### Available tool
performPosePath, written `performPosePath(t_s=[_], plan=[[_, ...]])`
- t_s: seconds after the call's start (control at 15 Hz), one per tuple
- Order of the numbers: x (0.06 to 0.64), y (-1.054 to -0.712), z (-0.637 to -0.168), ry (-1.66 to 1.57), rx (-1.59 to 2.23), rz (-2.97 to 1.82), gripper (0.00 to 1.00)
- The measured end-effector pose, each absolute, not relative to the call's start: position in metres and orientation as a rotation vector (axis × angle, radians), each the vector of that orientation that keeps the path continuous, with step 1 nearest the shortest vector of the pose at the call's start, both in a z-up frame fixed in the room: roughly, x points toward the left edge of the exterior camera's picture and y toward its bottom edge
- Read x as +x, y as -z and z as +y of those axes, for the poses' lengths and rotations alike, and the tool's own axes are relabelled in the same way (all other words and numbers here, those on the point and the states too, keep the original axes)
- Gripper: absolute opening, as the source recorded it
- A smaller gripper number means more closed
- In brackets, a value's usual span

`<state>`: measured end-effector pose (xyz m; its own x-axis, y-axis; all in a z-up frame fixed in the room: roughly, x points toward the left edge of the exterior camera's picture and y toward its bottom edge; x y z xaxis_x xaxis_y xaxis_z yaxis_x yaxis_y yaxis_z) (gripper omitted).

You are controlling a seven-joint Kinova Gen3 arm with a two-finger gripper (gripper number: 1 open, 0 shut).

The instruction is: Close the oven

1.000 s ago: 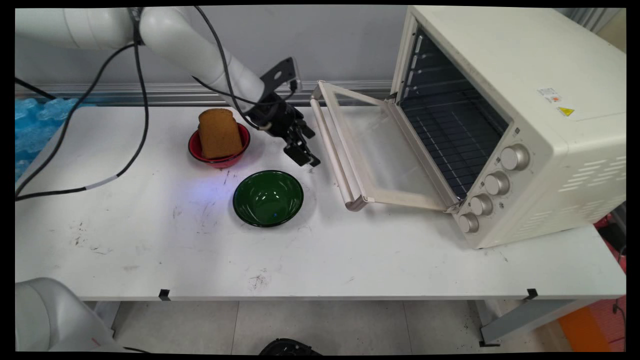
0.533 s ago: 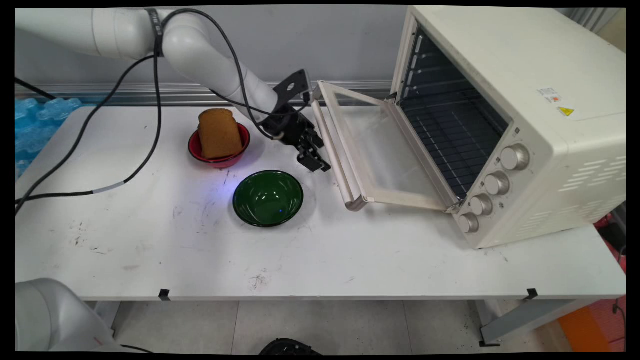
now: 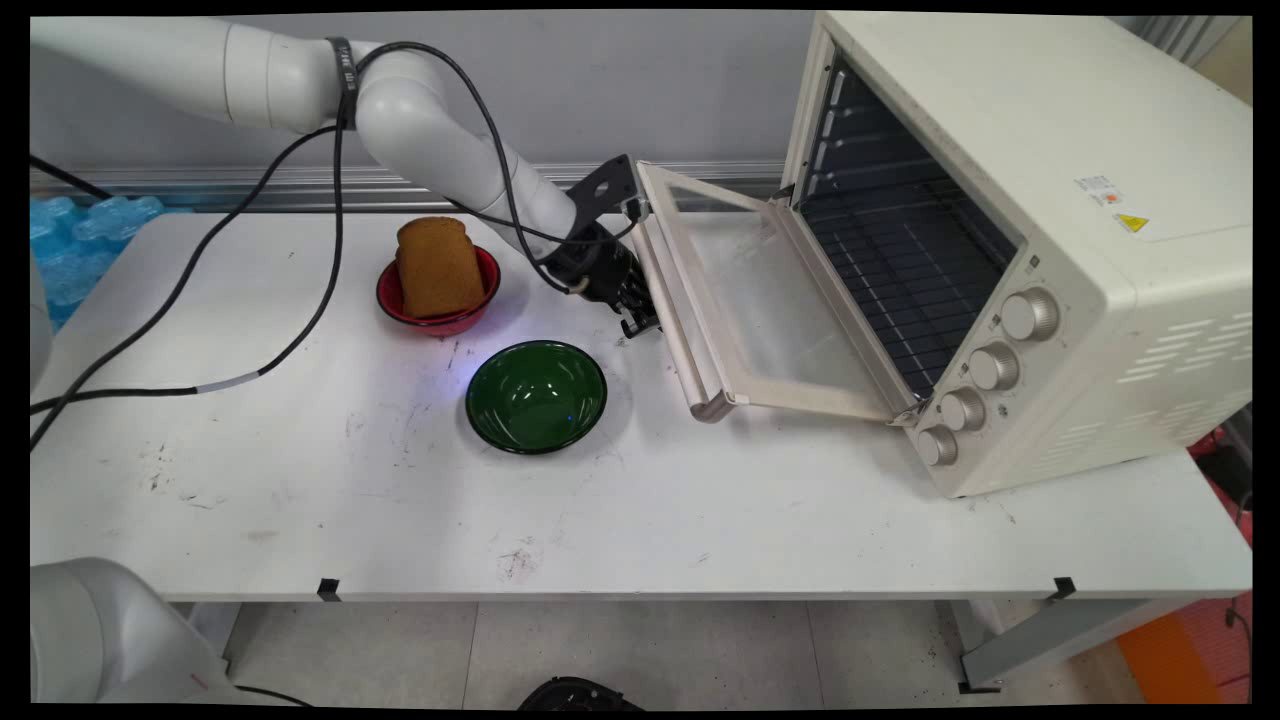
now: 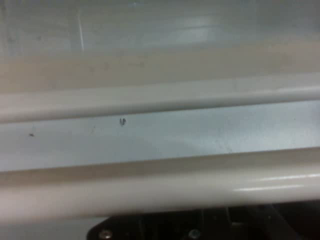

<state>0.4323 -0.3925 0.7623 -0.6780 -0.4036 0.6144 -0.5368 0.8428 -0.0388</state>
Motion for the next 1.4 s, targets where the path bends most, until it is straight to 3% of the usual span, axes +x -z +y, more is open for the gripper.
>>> performPosePath(t_s=[0.67, 1.4], plan=[[0.423, -0.762, -0.395, -0.301, 0.692, -2.353, 0.00], [0.415, -0.798, -0.402, -0.329, 0.714, -2.242, 0.00]])
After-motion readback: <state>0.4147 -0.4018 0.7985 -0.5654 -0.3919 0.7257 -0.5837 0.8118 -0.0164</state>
